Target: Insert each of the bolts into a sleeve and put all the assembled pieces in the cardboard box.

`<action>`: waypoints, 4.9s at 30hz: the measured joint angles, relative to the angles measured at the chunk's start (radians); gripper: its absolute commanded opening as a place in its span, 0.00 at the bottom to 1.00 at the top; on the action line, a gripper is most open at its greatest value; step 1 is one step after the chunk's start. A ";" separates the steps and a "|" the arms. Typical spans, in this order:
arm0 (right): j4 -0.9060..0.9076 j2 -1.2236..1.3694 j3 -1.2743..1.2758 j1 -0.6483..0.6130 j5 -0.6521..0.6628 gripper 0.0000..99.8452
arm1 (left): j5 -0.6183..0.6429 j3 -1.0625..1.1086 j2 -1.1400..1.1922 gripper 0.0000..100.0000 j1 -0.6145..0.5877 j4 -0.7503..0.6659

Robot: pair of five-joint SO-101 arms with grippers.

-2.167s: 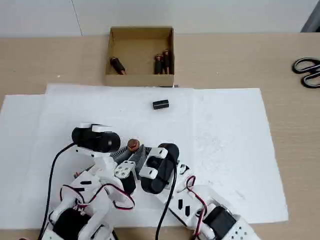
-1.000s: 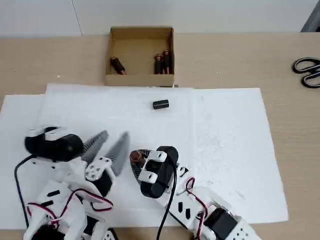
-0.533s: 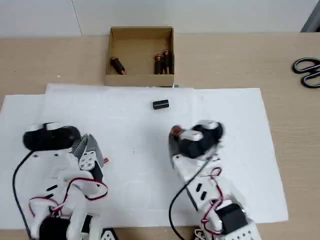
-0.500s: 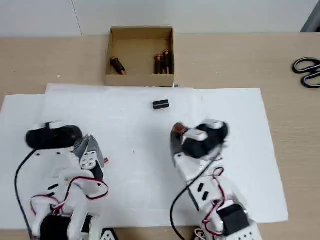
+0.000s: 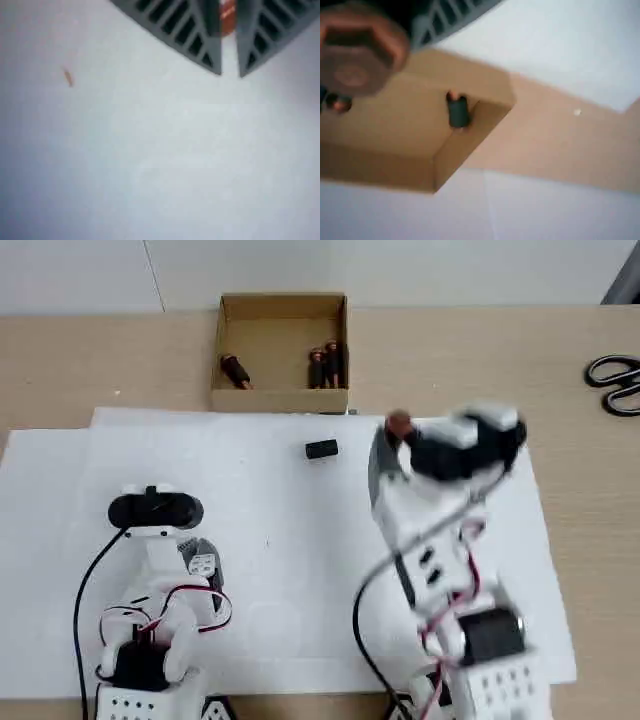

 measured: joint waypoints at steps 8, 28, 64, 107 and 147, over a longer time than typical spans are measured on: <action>-0.112 0.608 -0.450 -0.002 -0.002 0.00 | 0.000 0.018 0.000 0.01 0.000 -0.006; -0.138 2.001 -1.691 -0.063 -0.002 0.01 | 0.000 0.018 0.000 0.01 0.000 -0.006; 0.902 2.260 -2.553 -0.098 0.089 0.14 | 0.000 0.018 0.000 0.01 -0.008 -0.006; 1.117 2.232 -2.099 -0.114 1.046 0.14 | 0.000 0.018 0.000 0.01 -0.005 -0.006; 1.117 2.151 -2.229 -0.114 0.681 0.00 | 0.041 -0.066 0.000 0.01 -0.008 -0.068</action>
